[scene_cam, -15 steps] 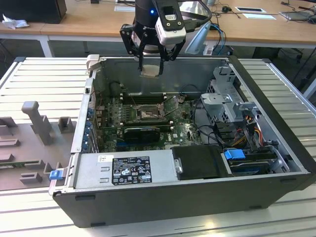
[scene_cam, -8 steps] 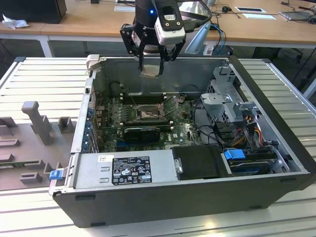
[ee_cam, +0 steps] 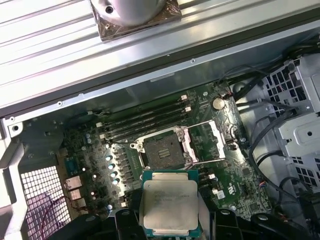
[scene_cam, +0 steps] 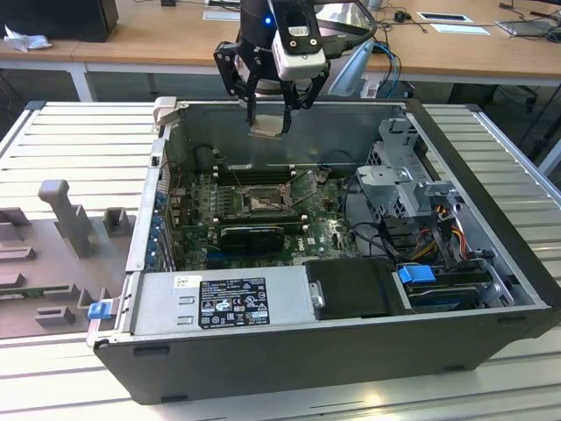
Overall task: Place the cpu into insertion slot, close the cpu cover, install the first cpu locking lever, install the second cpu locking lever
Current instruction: 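Place the cpu into insertion slot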
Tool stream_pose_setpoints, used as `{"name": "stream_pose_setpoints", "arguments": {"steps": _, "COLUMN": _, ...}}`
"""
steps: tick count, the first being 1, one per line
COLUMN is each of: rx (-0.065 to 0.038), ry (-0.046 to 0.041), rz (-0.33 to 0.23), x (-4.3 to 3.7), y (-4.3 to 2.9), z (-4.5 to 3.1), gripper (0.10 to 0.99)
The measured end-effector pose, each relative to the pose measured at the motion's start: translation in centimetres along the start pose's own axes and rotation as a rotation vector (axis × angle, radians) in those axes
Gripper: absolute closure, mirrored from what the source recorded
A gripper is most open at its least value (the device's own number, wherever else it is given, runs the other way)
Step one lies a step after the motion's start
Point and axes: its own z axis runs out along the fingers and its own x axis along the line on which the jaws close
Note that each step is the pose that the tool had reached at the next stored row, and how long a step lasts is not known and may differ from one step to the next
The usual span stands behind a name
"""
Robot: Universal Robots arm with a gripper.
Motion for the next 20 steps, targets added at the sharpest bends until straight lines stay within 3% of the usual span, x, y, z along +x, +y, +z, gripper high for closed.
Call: {"name": "stream_pose_setpoints", "arguments": {"steps": 20, "rx": -0.001, "ry": -0.0065, "rz": 0.073, "x": 0.00, "y": 0.00, "z": 0.00, "gripper": 0.561}}
